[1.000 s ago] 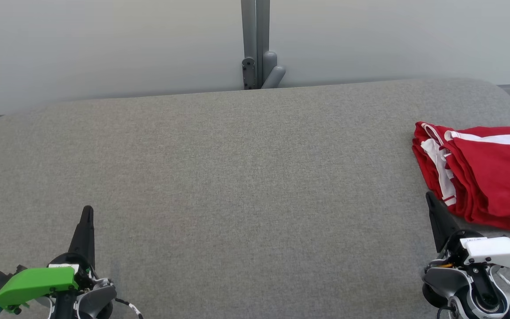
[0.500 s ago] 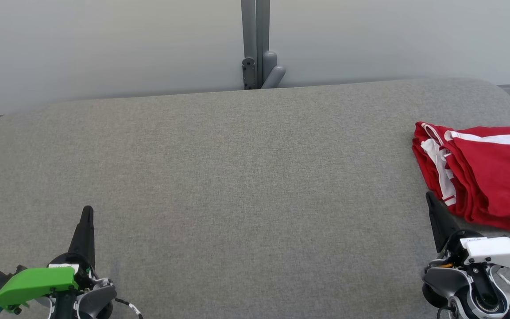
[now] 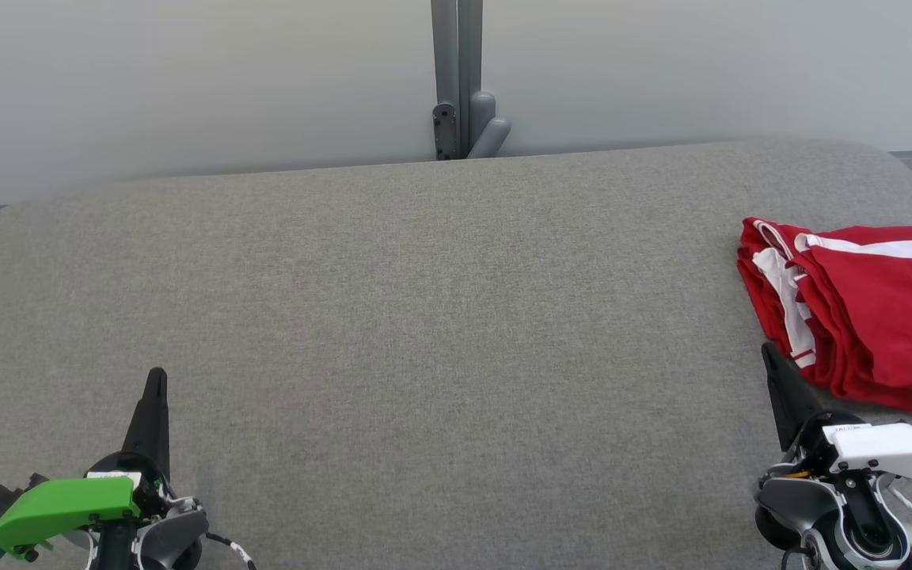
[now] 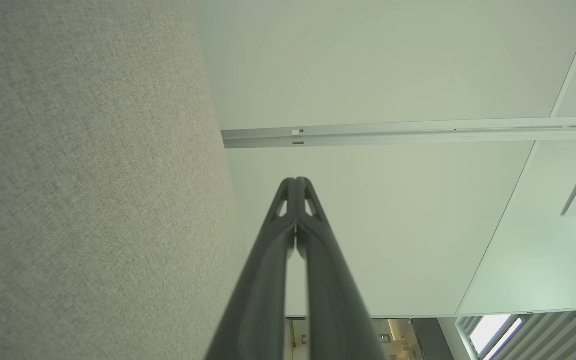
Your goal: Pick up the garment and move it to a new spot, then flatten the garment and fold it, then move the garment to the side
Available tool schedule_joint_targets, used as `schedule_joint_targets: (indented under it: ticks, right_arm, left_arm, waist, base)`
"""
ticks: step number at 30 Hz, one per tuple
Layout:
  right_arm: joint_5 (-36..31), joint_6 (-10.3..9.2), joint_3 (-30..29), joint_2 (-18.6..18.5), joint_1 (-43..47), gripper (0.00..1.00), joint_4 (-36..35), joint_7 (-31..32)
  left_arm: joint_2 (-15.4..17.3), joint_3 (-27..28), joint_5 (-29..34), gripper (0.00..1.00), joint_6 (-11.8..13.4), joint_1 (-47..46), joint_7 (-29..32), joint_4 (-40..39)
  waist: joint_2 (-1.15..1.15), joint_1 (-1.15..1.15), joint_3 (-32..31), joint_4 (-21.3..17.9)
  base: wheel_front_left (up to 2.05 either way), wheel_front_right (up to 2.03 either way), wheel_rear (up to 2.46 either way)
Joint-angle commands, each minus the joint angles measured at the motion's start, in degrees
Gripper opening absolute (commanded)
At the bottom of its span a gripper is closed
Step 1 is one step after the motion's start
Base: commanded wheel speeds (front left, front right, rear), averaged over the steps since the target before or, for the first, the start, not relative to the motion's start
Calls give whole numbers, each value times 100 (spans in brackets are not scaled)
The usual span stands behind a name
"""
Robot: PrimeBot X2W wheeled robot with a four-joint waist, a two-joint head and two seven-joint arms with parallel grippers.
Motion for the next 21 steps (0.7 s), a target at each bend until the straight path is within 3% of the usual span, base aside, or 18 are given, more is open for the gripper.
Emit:
schedule_joint_targets:
  ticks: [1, 21]
  right_arm:
    - [43, 2, -7, -28, -16, 0, -30, 16]
    - [43, 2, -7, -28, -16, 0, -30, 16]
  left_arm:
    - [36, 1, -8, 0, -36, -73, 22, -3]
    - [36, 1, -8, 0, -36, -73, 22, -4]
  waist:
    - [36, 0, 0, 0]
    - [36, 0, 0, 0]
  base:
    - [0, 0, 0]
    - [0, 0, 0]
